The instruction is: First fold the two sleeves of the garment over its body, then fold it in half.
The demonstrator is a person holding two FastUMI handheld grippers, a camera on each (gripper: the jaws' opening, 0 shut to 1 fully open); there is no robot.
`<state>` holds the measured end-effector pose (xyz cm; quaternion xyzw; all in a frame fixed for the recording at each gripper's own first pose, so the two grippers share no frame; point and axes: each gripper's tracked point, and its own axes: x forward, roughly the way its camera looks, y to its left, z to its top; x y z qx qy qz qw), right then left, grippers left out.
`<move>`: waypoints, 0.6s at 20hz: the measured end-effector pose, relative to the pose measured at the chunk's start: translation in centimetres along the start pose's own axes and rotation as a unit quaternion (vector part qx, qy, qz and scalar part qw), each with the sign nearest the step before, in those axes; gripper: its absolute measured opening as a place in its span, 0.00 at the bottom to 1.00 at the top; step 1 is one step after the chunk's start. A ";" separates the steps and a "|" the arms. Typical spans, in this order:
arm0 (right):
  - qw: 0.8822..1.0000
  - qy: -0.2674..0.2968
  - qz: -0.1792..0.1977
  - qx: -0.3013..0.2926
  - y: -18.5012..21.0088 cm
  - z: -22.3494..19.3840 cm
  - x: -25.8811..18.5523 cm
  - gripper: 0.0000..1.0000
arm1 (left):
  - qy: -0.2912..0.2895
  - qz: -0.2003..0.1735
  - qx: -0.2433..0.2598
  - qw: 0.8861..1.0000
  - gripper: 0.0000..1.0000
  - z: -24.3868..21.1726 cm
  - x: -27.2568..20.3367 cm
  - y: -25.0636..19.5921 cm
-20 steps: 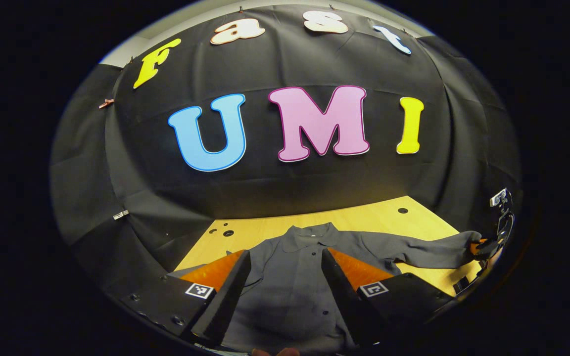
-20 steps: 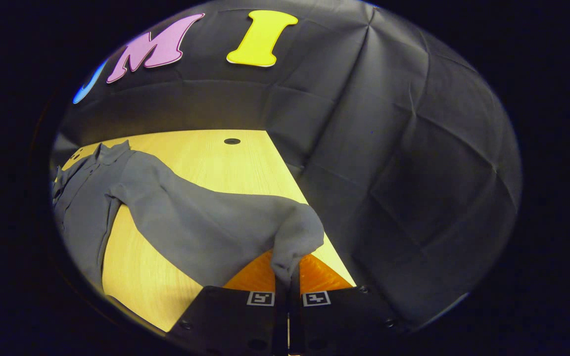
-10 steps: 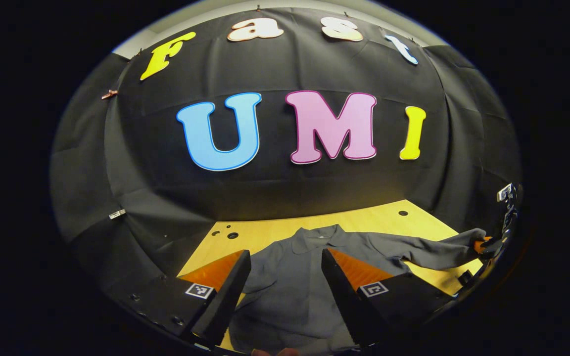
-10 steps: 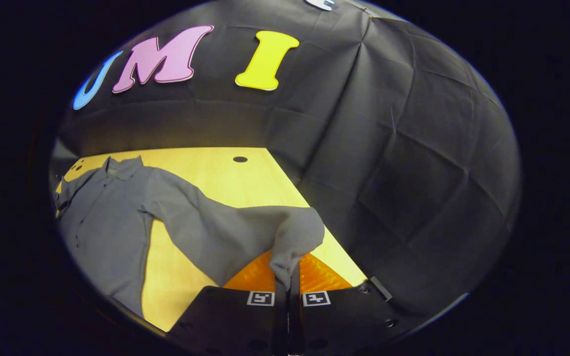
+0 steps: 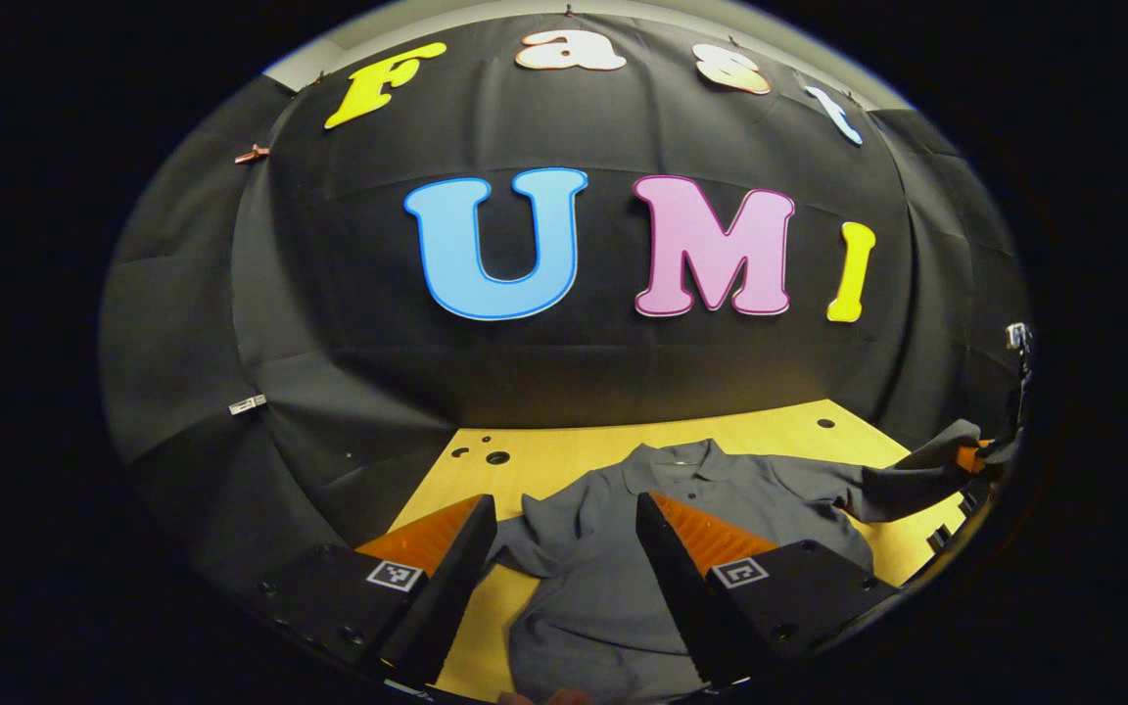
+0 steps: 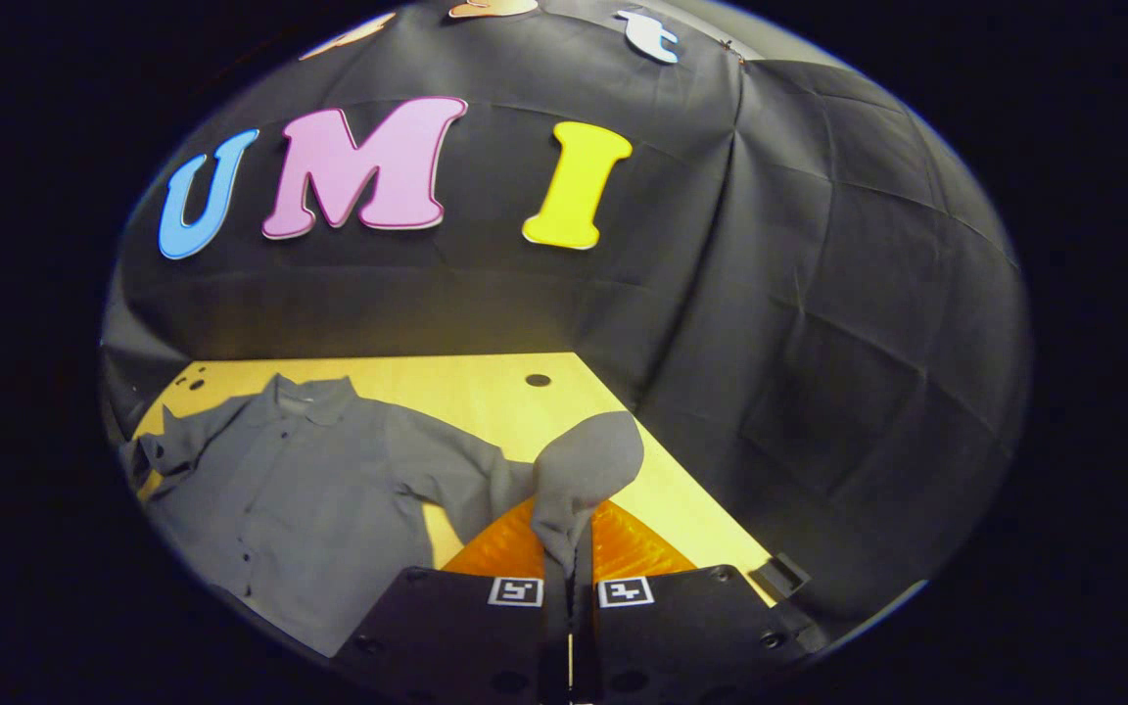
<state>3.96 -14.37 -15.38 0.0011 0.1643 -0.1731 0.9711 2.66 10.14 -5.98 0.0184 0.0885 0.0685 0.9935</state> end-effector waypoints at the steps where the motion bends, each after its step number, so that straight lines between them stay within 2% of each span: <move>1: 1.000 -0.007 0.008 0.005 1.4 1.1 -0.2 0.06 | 0.001 0.002 -0.001 1.000 0.92 -0.4 0.2 1.1; 7: 0.997 -0.047 0.057 0.011 10.5 5.6 -1.0 0.06 | 0.011 0.019 -0.014 1.000 0.92 -2.9 1.5 7.3; 12: 0.993 -0.050 0.103 0.004 18.9 6.0 -0.4 0.06 | 0.029 0.027 -0.012 0.999 0.92 -5.4 3.2 11.5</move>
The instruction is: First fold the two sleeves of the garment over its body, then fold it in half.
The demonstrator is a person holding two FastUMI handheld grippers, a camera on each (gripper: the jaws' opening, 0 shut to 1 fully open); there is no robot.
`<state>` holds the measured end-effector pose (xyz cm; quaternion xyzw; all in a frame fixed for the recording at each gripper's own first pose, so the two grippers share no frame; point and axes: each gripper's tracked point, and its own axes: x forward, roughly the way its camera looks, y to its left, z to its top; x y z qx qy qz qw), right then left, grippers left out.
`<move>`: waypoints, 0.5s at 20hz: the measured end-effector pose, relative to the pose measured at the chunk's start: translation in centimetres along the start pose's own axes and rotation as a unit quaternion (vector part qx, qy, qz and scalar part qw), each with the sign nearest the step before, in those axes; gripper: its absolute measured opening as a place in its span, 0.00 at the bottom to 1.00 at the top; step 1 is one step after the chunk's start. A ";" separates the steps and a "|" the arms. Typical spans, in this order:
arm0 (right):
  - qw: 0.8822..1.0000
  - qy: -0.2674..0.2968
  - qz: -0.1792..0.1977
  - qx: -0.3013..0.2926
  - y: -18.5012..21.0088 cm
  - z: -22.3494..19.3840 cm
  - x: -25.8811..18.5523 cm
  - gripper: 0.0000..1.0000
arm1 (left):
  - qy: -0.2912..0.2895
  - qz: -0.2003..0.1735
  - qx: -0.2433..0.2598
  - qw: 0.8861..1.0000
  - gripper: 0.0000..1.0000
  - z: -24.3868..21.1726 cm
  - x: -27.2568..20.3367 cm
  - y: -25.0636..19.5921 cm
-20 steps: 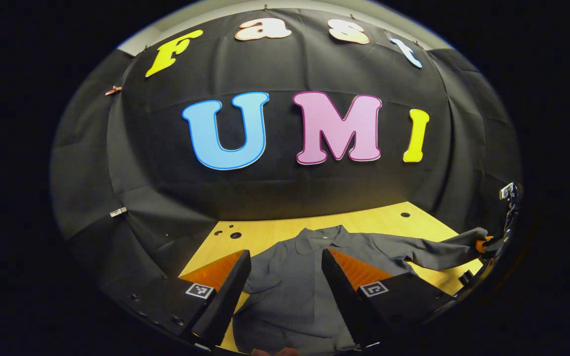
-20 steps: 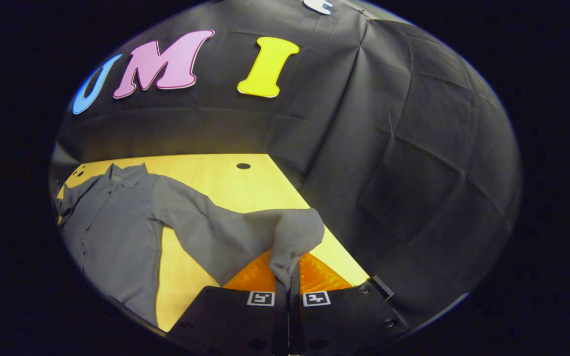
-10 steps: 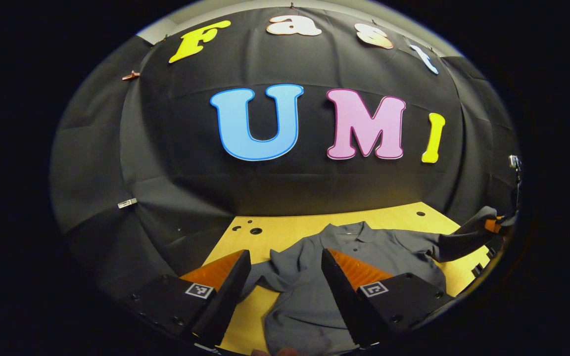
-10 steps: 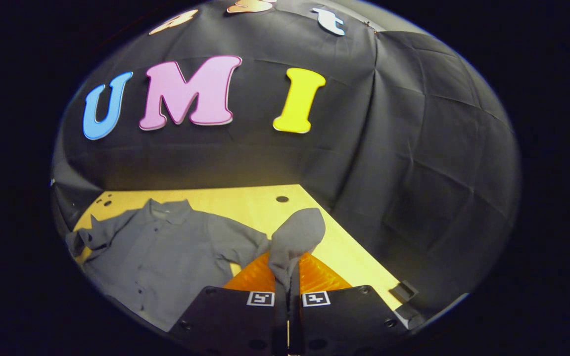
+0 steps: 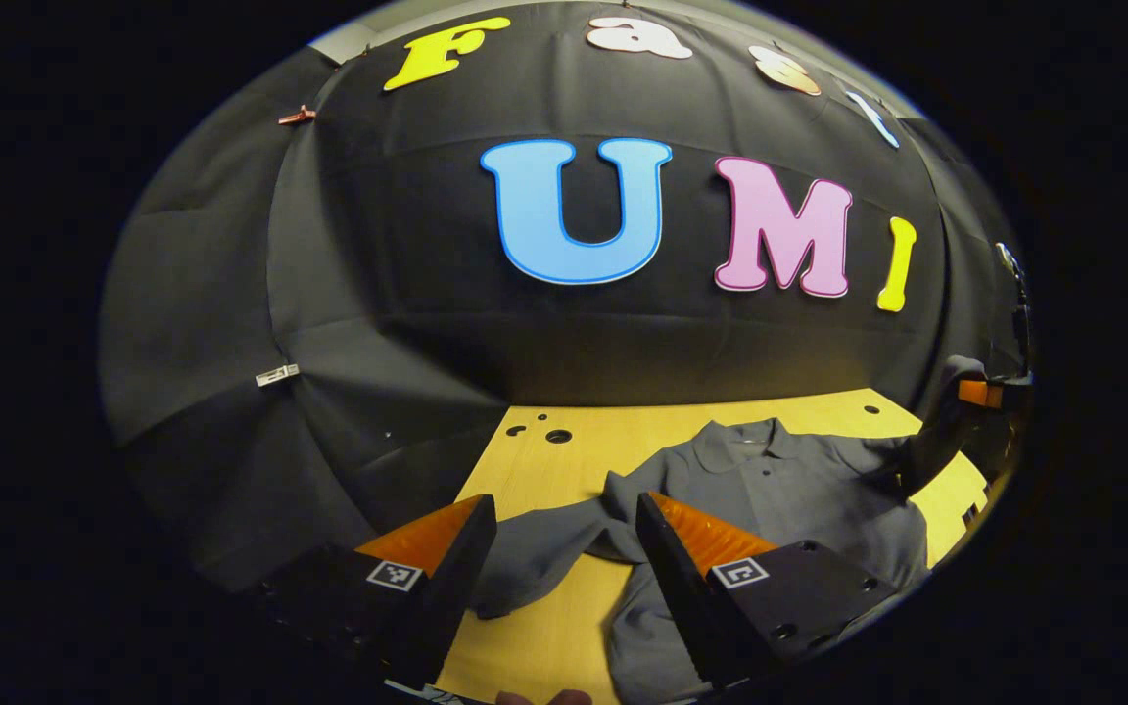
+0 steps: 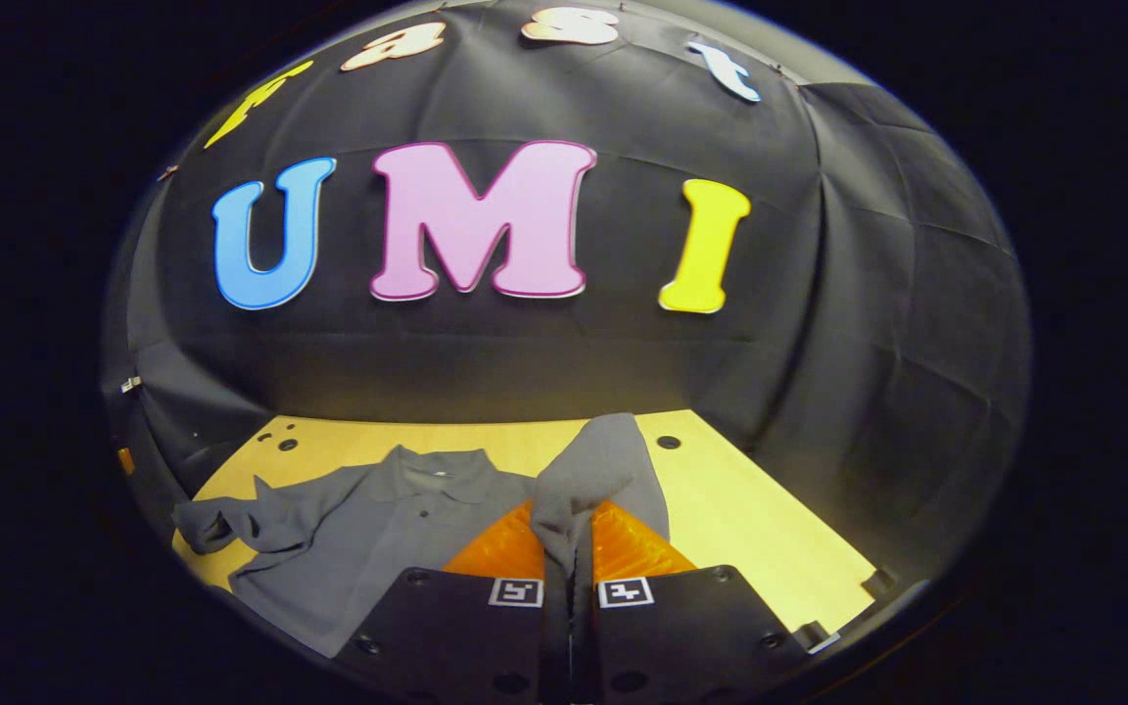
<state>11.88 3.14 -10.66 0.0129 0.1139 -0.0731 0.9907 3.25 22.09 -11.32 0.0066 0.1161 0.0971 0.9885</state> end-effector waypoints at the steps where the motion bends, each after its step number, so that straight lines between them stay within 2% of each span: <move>1: 1.000 0.003 0.006 -0.004 1.4 -0.4 0.6 0.06 | 0.005 0.001 0.000 1.000 0.91 -0.6 0.5 0.8; 5: 0.999 0.021 0.033 -0.013 6.6 -2.9 2.6 0.06 | 0.031 -0.001 -0.016 0.999 0.94 -3.2 2.3 2.7; 10: 0.997 0.049 0.053 -0.030 11.6 -6.8 5.9 0.06 | 0.071 0.006 -0.033 0.997 0.92 -7.9 4.0 5.5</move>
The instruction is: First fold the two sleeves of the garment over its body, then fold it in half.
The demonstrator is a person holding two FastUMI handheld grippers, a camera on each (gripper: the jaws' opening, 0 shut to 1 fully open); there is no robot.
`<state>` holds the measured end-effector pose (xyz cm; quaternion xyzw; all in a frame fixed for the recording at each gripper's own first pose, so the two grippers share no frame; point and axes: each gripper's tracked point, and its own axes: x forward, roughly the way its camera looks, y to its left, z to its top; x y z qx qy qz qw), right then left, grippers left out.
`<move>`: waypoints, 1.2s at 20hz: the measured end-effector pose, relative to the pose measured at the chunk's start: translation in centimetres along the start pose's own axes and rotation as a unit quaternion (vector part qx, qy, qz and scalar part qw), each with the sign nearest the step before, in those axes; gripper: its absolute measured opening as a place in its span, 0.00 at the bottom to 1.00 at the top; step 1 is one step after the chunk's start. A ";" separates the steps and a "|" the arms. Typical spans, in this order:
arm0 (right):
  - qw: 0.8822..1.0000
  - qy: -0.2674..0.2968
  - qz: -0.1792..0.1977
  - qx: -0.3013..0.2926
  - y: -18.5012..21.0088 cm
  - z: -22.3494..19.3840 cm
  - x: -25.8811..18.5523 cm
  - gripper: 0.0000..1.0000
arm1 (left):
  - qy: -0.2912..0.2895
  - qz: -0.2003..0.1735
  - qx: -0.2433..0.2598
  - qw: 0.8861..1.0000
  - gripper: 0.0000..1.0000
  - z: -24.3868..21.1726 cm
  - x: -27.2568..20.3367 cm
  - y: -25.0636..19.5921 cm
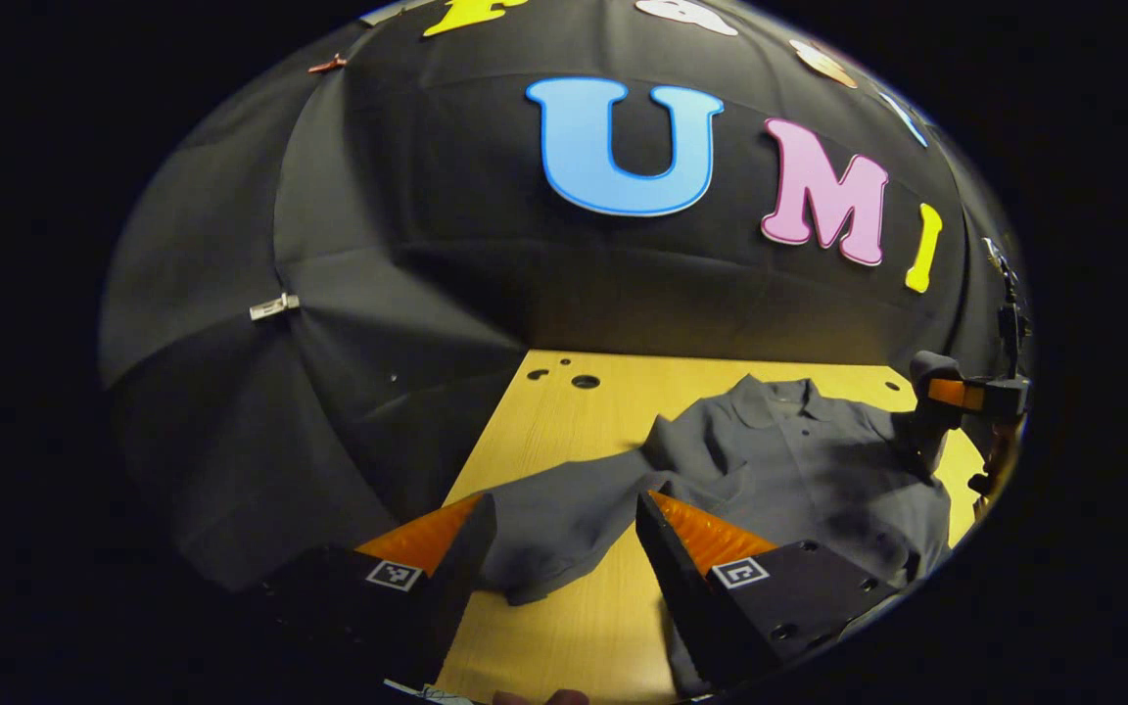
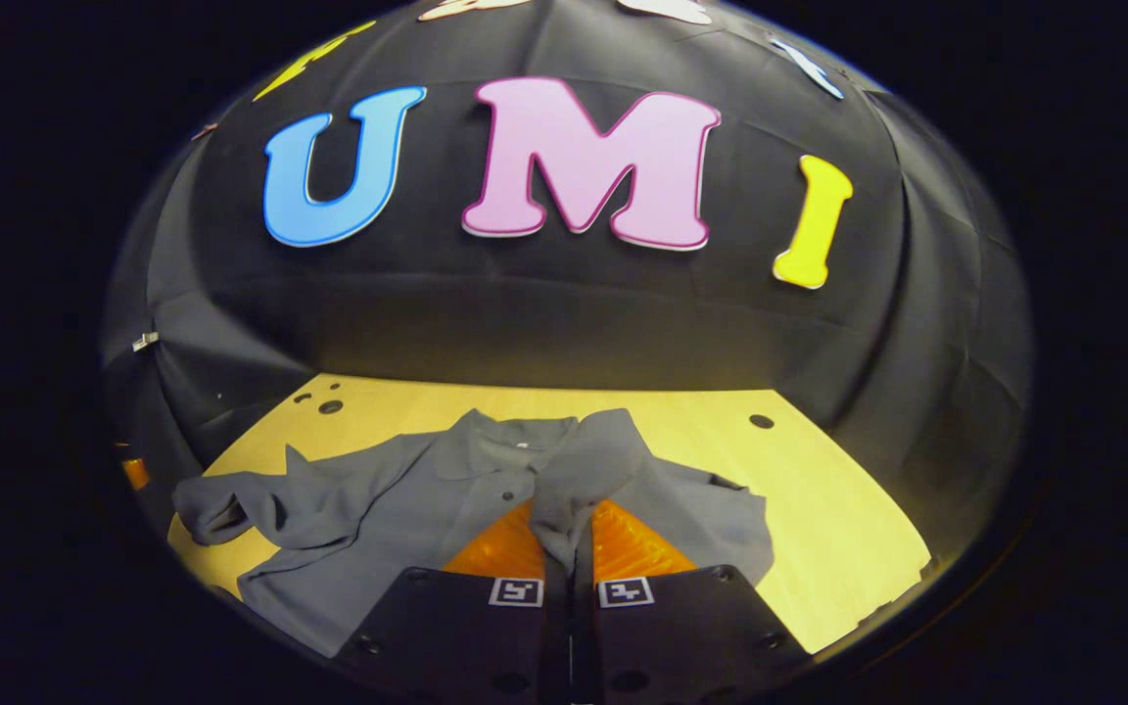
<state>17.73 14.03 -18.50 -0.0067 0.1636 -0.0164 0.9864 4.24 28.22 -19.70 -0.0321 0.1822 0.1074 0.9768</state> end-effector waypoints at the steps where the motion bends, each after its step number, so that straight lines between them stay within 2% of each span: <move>1: 1.000 0.006 0.002 0.001 0.7 -0.7 0.7 0.06 | 0.006 0.006 -0.002 1.000 0.92 -0.7 0.3 0.8; 10: 0.994 0.104 0.040 0.003 7.0 -9.7 6.3 0.10 | 0.066 0.046 -0.014 0.997 0.92 -5.7 4.7 5.2; 16: 0.987 0.143 0.070 0.034 9.6 -11.7 6.8 0.25 | 0.101 0.075 -0.026 0.992 0.92 -8.0 7.1 7.4; 17: 0.986 0.145 0.075 0.041 10.1 -11.5 6.6 0.31 | 0.105 0.078 -0.029 0.991 0.92 -8.5 7.4 7.5; 18: 0.985 0.146 0.083 0.047 10.6 -11.4 6.2 0.26 | 0.109 0.075 -0.034 0.991 0.92 -8.7 7.9 7.4; 19: 0.983 0.148 0.096 0.054 11.2 -11.1 5.6 0.36 | 0.113 0.072 -0.035 0.990 0.92 -9.1 8.0 7.4; 22: 0.971 0.158 0.163 0.080 14.2 -10.4 3.2 0.50 | 0.123 0.066 -0.037 0.990 0.90 -9.5 8.9 7.2; 23: 0.966 0.157 0.184 0.087 15.0 -9.8 2.2 0.61 | 0.124 0.065 -0.038 0.989 0.90 -9.7 9.1 7.2; 24: 0.963 0.154 0.202 0.093 15.5 -9.2 1.3 0.45 | 0.128 0.064 -0.038 0.989 0.90 -9.8 9.3 7.1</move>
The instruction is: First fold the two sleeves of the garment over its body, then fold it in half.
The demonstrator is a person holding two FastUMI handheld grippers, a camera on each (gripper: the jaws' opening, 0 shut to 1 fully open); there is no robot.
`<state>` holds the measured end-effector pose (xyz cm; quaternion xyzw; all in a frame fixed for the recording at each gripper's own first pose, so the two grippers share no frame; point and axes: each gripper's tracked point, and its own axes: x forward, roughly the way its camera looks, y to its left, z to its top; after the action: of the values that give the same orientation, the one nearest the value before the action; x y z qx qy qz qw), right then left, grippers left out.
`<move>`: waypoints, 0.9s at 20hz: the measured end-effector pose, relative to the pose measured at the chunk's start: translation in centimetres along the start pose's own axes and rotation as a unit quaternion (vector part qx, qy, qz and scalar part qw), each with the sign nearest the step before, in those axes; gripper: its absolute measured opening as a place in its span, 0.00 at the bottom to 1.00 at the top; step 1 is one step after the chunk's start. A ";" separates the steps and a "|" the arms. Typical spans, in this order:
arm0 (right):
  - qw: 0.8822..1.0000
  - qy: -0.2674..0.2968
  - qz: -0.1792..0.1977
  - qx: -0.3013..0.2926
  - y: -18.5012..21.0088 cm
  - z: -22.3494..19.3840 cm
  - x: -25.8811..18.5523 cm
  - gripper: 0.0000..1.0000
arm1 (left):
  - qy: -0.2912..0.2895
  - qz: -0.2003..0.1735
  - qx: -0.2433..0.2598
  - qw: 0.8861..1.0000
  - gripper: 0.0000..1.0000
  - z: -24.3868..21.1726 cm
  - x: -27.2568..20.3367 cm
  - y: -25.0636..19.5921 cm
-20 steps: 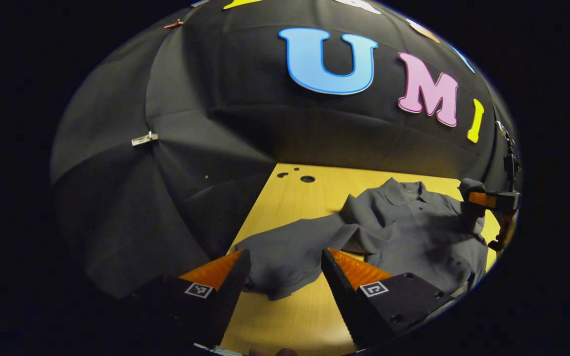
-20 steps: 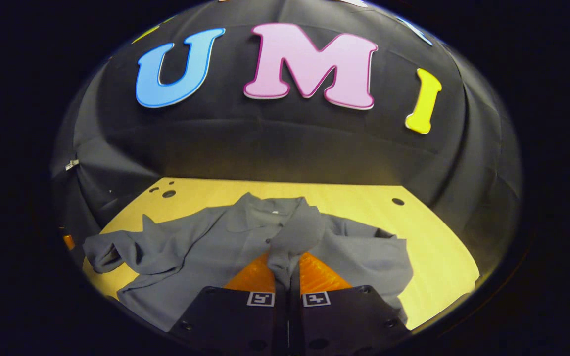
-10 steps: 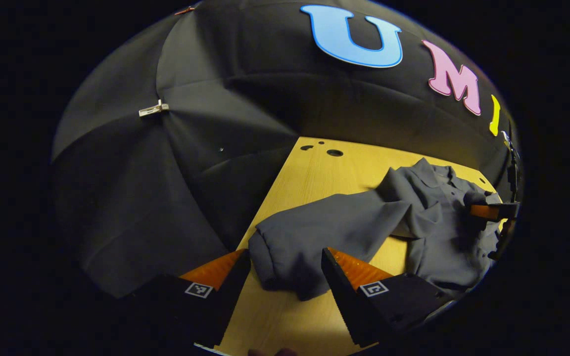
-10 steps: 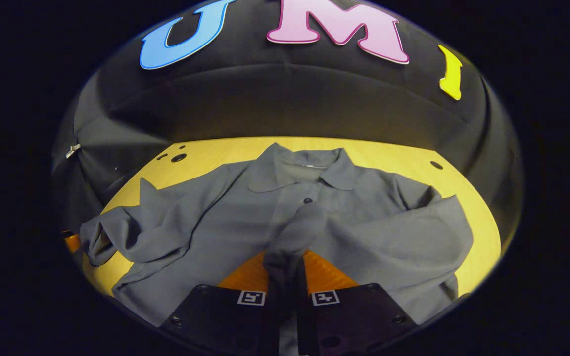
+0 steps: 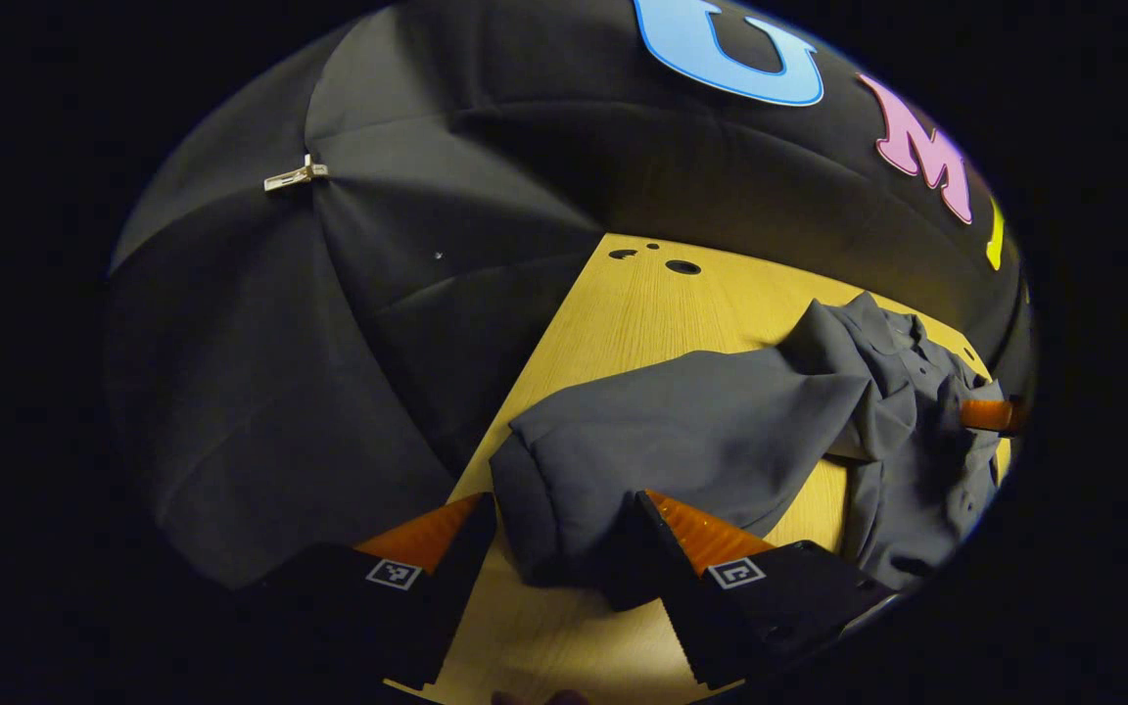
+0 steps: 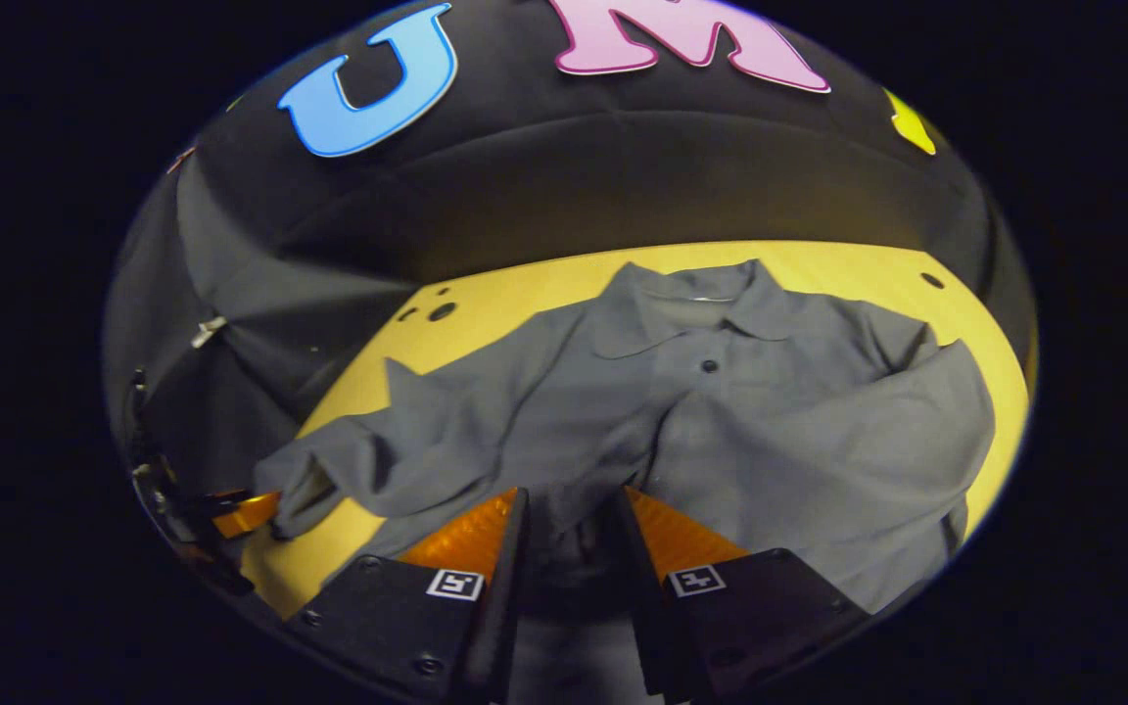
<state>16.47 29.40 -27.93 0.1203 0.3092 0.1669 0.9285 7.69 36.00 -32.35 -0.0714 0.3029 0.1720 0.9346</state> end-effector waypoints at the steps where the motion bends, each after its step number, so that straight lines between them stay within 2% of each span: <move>1: 1.000 -0.003 0.008 0.001 0.4 0.2 -0.6 0.64 | 0.005 -0.002 -0.001 1.000 0.90 -0.3 0.2 0.0; 2: 1.000 -0.006 0.006 0.001 0.3 0.5 -1.4 0.63 | 0.010 -0.001 -0.002 1.000 0.89 -0.4 0.4 -0.1; 3: 1.000 -0.009 -0.001 -0.001 -0.1 0.7 -2.2 0.81 | 0.016 -0.001 -0.004 1.000 0.88 -0.8 0.7 0.0; 8: 0.999 -0.004 -0.038 -0.023 -2.2 0.4 -4.9 0.81 | 0.026 -0.001 0.011 1.000 0.90 -0.8 1.4 -0.2; 9: 0.999 -0.004 -0.044 -0.023 -2.5 0.3 -5.2 0.81 | 0.030 -0.003 0.012 0.999 0.89 -1.0 1.2 -0.4; 11: 0.999 -0.006 -0.050 -0.015 -2.9 0.3 -5.7 0.81 | 0.032 -0.016 0.020 0.999 0.80 -0.9 1.3 -0.9; 14: 0.998 -0.012 -0.055 -0.013 -3.2 0.5 -6.6 0.81 | 0.035 -0.019 0.027 0.999 0.14 -0.4 1.7 -1.4; 15: 0.998 -0.014 -0.056 -0.015 -3.4 0.6 -7.0 0.81 | 0.036 -0.013 0.024 0.999 0.07 -0.2 1.7 -1.4; 18: 0.998 -0.020 -0.058 -0.021 -4.1 0.9 -8.1 0.81 | 0.019 -0.015 0.021 0.999 0.06 1.1 0.7 -2.3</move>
<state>11.88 22.43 -24.20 0.0856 0.2934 0.1166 0.9450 9.67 34.28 -31.84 -0.0591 0.3228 0.1506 0.9325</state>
